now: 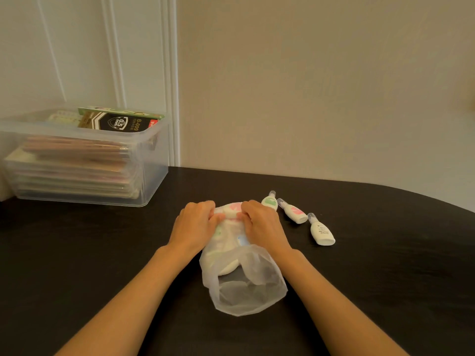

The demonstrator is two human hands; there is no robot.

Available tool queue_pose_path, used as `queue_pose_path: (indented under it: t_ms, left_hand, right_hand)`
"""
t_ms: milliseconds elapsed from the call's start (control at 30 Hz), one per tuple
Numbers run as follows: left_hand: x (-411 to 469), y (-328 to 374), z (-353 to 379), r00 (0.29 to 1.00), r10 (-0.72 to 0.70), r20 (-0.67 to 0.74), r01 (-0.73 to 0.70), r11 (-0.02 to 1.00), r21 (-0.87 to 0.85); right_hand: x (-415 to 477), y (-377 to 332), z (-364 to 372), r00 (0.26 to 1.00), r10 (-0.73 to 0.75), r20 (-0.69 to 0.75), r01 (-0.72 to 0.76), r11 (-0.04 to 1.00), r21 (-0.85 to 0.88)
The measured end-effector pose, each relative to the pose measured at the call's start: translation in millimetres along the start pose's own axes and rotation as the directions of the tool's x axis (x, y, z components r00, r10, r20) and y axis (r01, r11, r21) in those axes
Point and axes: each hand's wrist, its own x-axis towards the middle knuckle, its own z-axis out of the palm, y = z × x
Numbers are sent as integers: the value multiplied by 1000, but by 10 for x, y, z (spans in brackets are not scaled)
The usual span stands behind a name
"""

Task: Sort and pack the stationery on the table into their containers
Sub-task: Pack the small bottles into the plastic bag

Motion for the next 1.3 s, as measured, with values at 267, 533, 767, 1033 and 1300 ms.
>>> queue_pose_path:
  t_ms: [267, 533, 767, 1033, 1300]
  left_hand:
    - [230, 42, -32, 990, 10, 143, -7, 1000, -22]
    - [459, 74, -50, 876, 56, 480, -67, 998, 4]
    - [451, 92, -25, 923, 57, 382, -65, 998, 9]
    - [325, 85, 65, 968, 26, 248, -7, 997, -77]
    - [175, 155, 85, 982, 143, 126, -155, 984, 85]
  right_hand:
    - [1, 70, 52, 943, 329, 50, -330, 900, 285]
    - [4, 109, -28, 935, 301, 189, -353, 848, 395]
    - [-3, 127, -30, 938, 311, 156, -348, 835, 427]
    - [-103, 72, -81, 944, 289, 160, -329, 852, 406]
    - [-151, 48, -55, 946, 321, 51, -310, 839, 447]
